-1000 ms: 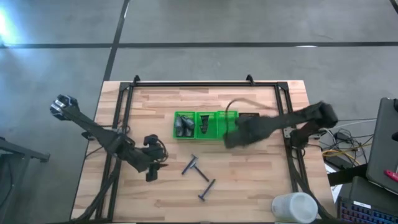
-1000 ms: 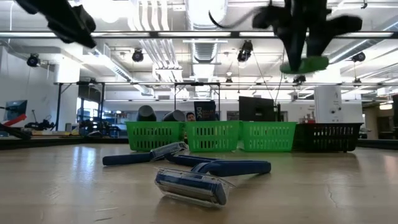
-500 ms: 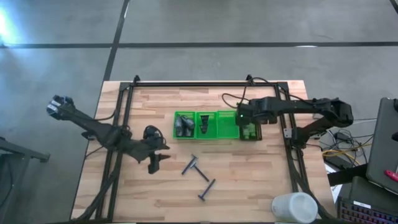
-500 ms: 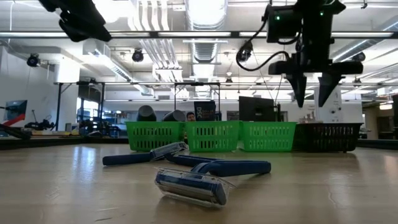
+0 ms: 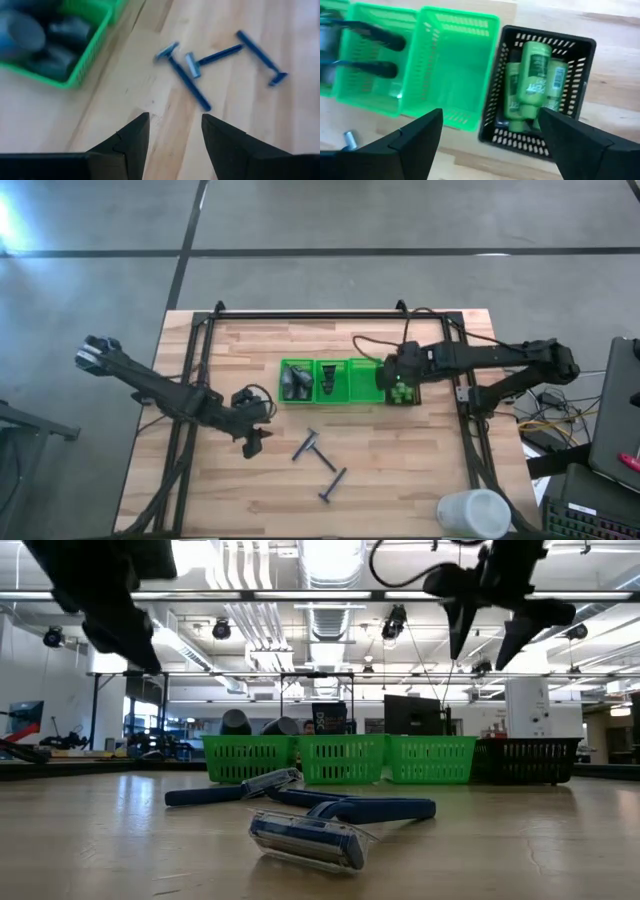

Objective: Pick & Place Travel size toiletries
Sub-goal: Put the razor into the right green bin

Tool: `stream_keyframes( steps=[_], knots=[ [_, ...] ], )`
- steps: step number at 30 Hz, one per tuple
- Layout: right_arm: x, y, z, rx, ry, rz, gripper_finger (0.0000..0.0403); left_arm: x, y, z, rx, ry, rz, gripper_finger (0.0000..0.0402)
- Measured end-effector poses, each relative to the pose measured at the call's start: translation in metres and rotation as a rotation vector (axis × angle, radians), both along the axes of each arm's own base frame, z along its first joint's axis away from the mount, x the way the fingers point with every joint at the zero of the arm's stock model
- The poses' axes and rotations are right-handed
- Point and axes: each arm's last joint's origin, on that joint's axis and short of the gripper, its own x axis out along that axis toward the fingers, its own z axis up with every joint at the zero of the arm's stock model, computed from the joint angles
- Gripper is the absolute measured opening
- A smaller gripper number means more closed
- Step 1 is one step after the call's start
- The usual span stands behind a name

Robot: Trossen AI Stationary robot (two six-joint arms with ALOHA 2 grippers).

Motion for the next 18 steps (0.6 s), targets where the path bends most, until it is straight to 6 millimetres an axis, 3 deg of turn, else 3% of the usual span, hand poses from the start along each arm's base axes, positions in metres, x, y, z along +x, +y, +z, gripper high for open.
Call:
stream_keyframes(
  steps=[7, 13, 18],
  knots=[
    [0.016, 0.042, -0.002, -0.005, 0.01, 0.02, 0.034, 0.034, -0.015, -0.034, -0.076, 0.03, 0.087, 0.0207],
    [0.025, 0.066, -0.013, 0.019, 0.03, 0.0, 0.0335, 0.067, -0.035, -0.048, -0.17, 0.142, 0.093, 0.0207],
    [0.027, 0.082, -0.016, 0.032, 0.027, -0.006, 0.0326, 0.084, -0.054, -0.063, -0.137, 0.196, 0.078, 0.0207]
  ],
)
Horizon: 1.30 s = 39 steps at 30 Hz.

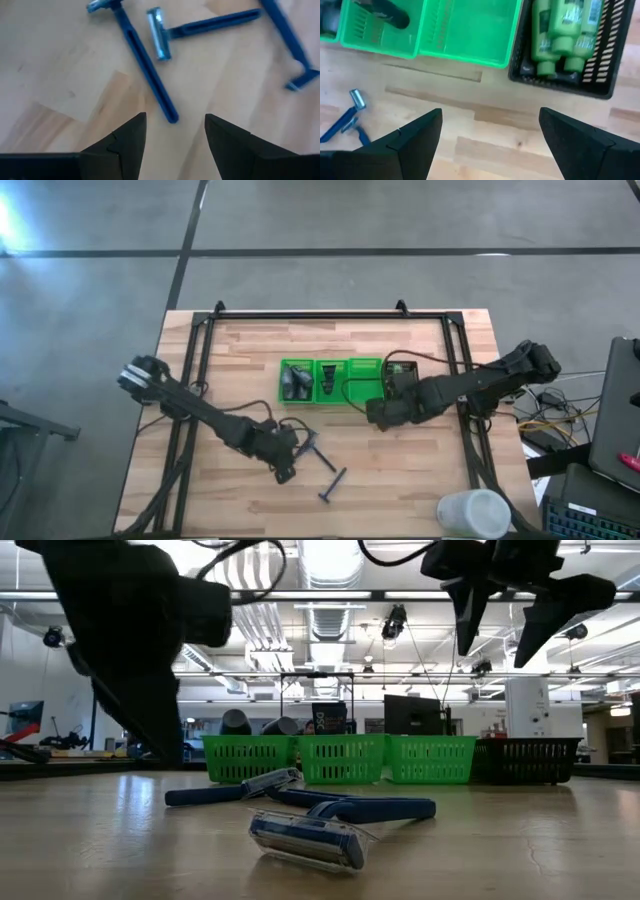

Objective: Pick & Place Travel size toiletries
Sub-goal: Put the razor into the right green bin

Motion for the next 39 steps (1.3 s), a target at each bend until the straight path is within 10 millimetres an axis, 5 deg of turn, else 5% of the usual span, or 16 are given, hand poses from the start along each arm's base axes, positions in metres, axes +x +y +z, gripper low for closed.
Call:
stream_keyframes(
  steps=[7, 15, 24, 39],
  knots=[
    [-0.004, 0.014, -0.001, 0.014, -0.016, -0.009, 0.0332, 0.014, -0.003, 0.0, 0.061, 0.017, -0.036, 0.0207],
    [-0.005, 0.016, 0.0, 0.009, -0.022, -0.008, 0.0344, 0.031, 0.019, -0.022, 0.037, 0.093, -0.03, 0.0207],
    [-0.007, 0.015, 0.0, -0.021, -0.004, -0.003, 0.033, 0.026, 0.005, -0.025, 0.084, 0.084, -0.034, 0.0204],
    [-0.009, 0.011, -0.003, -0.062, 0.026, 0.02, 0.0297, 0.021, -0.006, -0.044, 0.296, 0.129, -0.168, 0.0092]
  ],
)
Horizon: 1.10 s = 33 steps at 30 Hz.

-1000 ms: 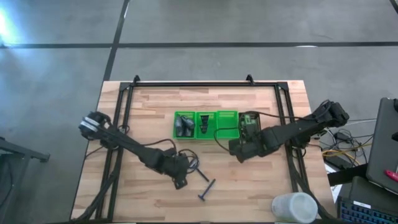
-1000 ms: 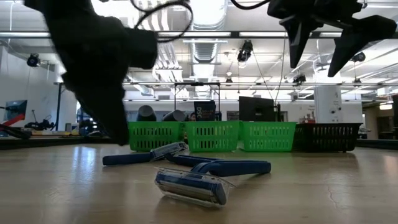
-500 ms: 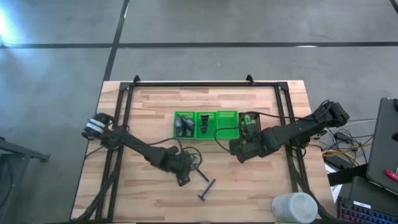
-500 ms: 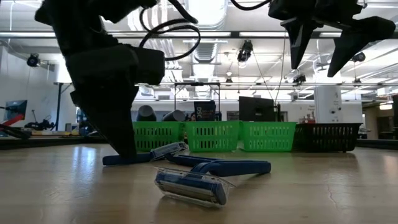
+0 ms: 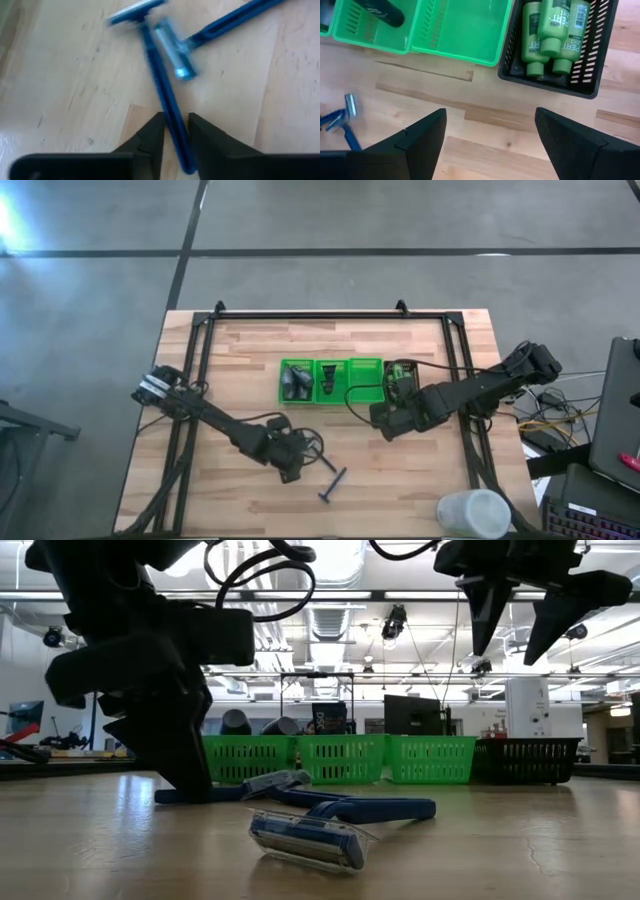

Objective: Pick & Place Travel size toiletries
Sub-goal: Put the razor into the right green bin

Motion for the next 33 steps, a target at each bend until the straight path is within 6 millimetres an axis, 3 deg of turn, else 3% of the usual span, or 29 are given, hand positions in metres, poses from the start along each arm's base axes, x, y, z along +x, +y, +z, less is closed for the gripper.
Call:
stream_keyframes(
  steps=[6, 13, 19, 25, 29, 33],
  knots=[
    [0.003, 0.001, 0.001, -0.003, -0.013, 0.071, 0.0282, -0.001, 0.002, 0.006, 0.04, -0.01, -0.046, 0.0025],
    [0.029, 0.013, 0.015, -0.038, -0.202, 0.401, 0.0261, -0.008, 0.012, 0.025, 0.1, -0.038, -0.025, 0.0022],
    [0.046, 0.019, 0.027, -0.117, -0.398, 0.456, 0.0247, -0.015, 0.034, 0.101, -0.036, -0.346, 0.055, 0.0022],
    [0.055, 0.025, 0.039, -0.241, -0.552, 0.423, 0.0261, -0.045, 0.068, 0.184, -0.101, -0.73, 0.153, 0.0022],
    [0.064, 0.028, 0.058, -0.348, -0.72, 0.426, 0.0277, -0.063, 0.086, 0.212, -0.095, -0.86, 0.178, 0.0022],
    [0.072, 0.021, 0.072, -0.471, -0.82, 0.383, 0.0294, -0.064, 0.089, 0.234, -0.184, -1.03, 0.084, 0.0022]
  ],
)
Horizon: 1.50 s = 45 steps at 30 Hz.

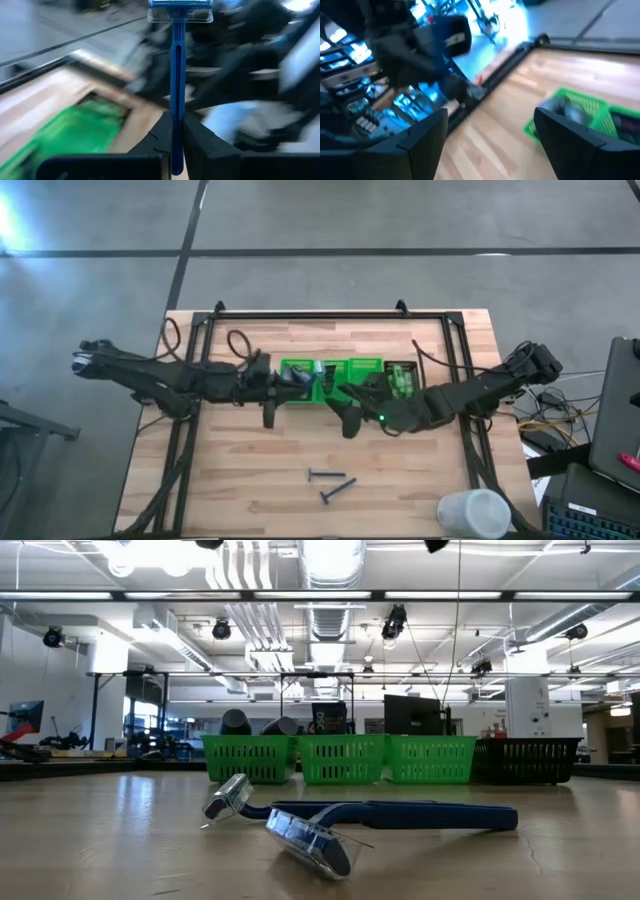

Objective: Pick & Place Travel size toiletries
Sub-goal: Put the razor into the right green bin

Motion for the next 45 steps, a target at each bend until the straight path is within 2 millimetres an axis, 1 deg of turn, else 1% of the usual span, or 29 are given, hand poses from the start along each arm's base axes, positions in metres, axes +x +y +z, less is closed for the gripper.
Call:
stream_keyframes(
  steps=[3, 5, 8, 10, 17, 20, 24, 27, 31, 35, 39, 45],
  knots=[
    [0.006, -0.008, 0.007, -0.031, -0.058, -0.012, 0.0303, 0.003, -0.001, 0.009, -0.025, -0.098, -0.06, 0.0022],
    [0.007, -0.011, 0.015, -0.06, -0.11, -0.012, 0.0306, 0.005, -0.001, 0.01, -0.036, -0.12, -0.096, 0.0022],
    [0.007, -0.013, 0.024, -0.071, -0.162, 0.033, 0.0304, 0.008, -0.002, 0.01, -0.047, -0.128, -0.139, 0.0022],
    [0.008, -0.014, 0.025, -0.069, -0.168, 0.062, 0.0299, 0.009, -0.002, 0.009, -0.051, -0.127, -0.147, 0.0022],
    [0.009, -0.014, 0.023, -0.058, -0.168, 0.066, 0.0277, 0.013, 0.002, 0.01, -0.057, -0.149, -0.153, 0.0022],
    [0.009, -0.014, 0.022, -0.06, -0.156, 0.069, 0.0275, 0.014, 0.004, 0.009, -0.056, -0.145, -0.146, 0.0022],
    [0.001, -0.016, 0.018, -0.042, -0.072, 0.051, 0.0292, 0.016, 0.011, 0.008, -0.053, -0.141, -0.119, 0.0022],
    [-0.006, -0.017, 0.02, -0.02, -0.049, 0.05, 0.031, 0.016, 0.016, 0.007, -0.047, -0.127, -0.101, 0.0022],
    [-0.009, -0.014, 0.029, -0.024, -0.1, 0.102, 0.0331, 0.018, 0.019, 0.006, -0.05, -0.123, -0.098, 0.0023],
    [-0.009, -0.015, 0.036, -0.036, -0.154, 0.144, 0.0339, 0.024, 0.018, 0.002, -0.063, -0.112, -0.119, 0.0022],
    [-0.008, -0.017, 0.035, -0.047, -0.139, 0.141, 0.0333, 0.032, 0.017, 0.0, -0.09, -0.137, -0.154, 0.0023],
    [-0.007, -0.019, 0.034, -0.052, -0.129, 0.14, 0.0302, 0.038, 0.015, -0.002, -0.107, -0.162, -0.184, 0.0023]
  ],
)
